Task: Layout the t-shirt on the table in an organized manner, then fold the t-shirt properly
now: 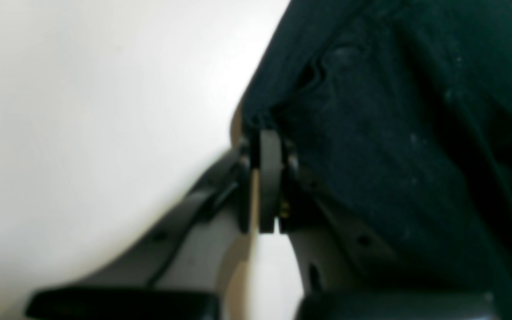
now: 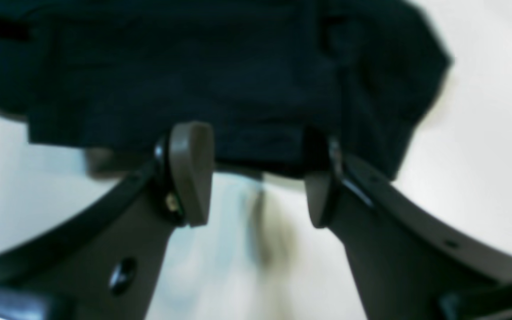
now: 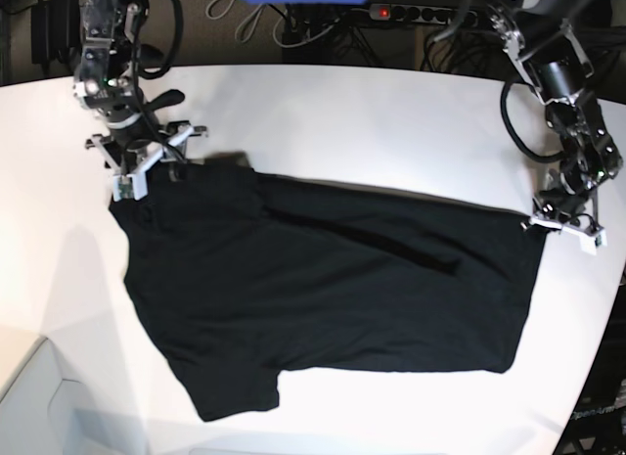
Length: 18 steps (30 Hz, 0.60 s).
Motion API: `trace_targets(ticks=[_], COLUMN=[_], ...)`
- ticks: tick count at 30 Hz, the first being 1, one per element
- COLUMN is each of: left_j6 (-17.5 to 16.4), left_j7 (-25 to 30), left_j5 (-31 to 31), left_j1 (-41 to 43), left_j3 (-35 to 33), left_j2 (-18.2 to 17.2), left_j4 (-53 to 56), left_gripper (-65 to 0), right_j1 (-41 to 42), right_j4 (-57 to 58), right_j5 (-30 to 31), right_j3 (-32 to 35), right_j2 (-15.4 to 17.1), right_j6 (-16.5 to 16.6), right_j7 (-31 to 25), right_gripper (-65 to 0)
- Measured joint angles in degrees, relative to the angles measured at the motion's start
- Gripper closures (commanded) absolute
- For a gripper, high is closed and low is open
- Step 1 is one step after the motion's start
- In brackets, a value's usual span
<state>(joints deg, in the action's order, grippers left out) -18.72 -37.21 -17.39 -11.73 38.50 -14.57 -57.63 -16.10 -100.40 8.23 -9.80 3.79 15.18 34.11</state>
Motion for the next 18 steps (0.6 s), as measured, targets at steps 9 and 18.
trace_targets(ticks=[9,18], left_j6=[0.0,0.0], left_j7=[0.2,0.2], left_j5=[0.0,0.0], left_j1=[0.2,0.2], left_j3=[0.0,0.0], left_j2=[0.0,0.0], left_j4=[0.0,0.0], left_gripper=[-0.1,-0.1], right_j1=[0.5,2.6], right_j4=[3.9,5.1], right_j5=[-0.1,-0.2], right_j3=[0.1,0.0], right_j2=[0.0,0.3], right_j6=[0.0,0.0], right_j7=[-0.3,-0.7], right_gripper=[-32.2,-14.1])
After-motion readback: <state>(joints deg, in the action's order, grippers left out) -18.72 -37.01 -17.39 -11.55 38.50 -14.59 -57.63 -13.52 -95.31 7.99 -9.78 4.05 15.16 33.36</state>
